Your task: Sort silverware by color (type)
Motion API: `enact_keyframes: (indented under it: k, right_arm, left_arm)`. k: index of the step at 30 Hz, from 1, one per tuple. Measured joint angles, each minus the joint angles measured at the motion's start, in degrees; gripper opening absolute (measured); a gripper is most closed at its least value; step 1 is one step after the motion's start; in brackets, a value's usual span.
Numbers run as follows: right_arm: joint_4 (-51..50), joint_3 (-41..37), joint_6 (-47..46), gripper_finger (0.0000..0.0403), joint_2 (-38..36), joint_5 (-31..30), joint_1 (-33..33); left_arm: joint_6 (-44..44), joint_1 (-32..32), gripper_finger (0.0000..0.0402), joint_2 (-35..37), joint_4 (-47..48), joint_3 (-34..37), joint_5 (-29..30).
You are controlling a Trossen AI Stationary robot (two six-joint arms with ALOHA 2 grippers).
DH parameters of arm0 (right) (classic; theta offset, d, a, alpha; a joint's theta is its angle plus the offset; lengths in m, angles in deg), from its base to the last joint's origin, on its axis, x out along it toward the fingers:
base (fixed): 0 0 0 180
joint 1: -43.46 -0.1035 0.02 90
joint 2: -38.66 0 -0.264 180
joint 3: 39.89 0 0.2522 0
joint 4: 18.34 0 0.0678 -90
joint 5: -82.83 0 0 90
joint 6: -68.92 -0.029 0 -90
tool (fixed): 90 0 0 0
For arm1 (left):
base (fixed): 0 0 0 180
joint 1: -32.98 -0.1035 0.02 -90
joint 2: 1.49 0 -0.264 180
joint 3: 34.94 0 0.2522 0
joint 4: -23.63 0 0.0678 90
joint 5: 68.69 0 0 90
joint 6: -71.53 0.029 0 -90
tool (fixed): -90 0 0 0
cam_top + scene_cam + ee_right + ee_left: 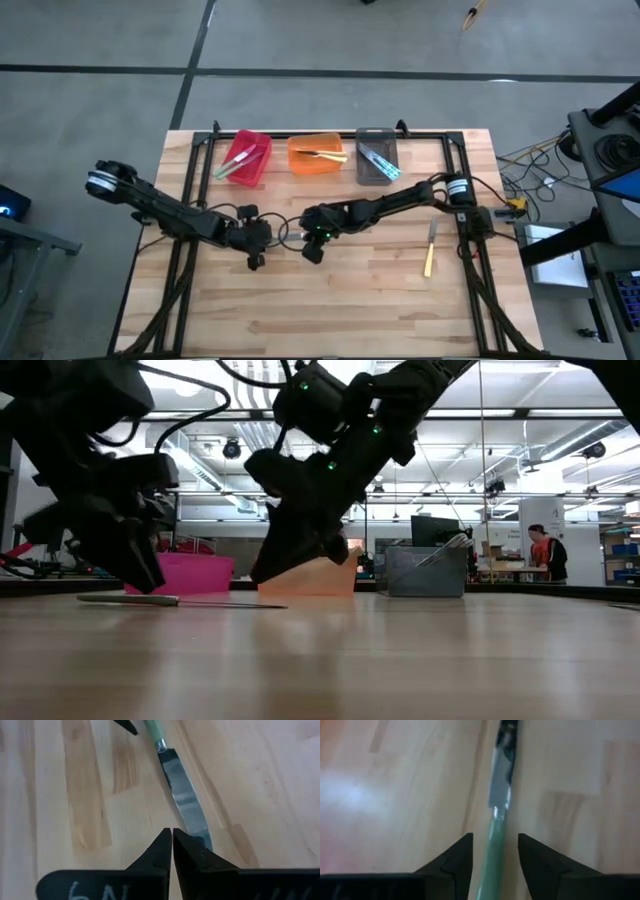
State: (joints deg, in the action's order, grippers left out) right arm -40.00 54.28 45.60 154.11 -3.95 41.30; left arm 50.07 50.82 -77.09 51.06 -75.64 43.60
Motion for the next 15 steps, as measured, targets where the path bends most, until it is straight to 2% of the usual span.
enact_keyframes:
  k: [6,15]
  right_arm:
    - [-1.4,-1.2,0.0,0.0009,-0.4,-0.2,-0.2]
    - [-0.8,-1.6,0.4,0.0009,-0.1,-0.4,-0.2]
  left_arm:
    - [0.2,-0.2,0.0158,-3.7,-2.5,0.1,1.7]
    - [-0.2,-0.3,0.0159,-7.7,-5.5,-0.3,2.0]
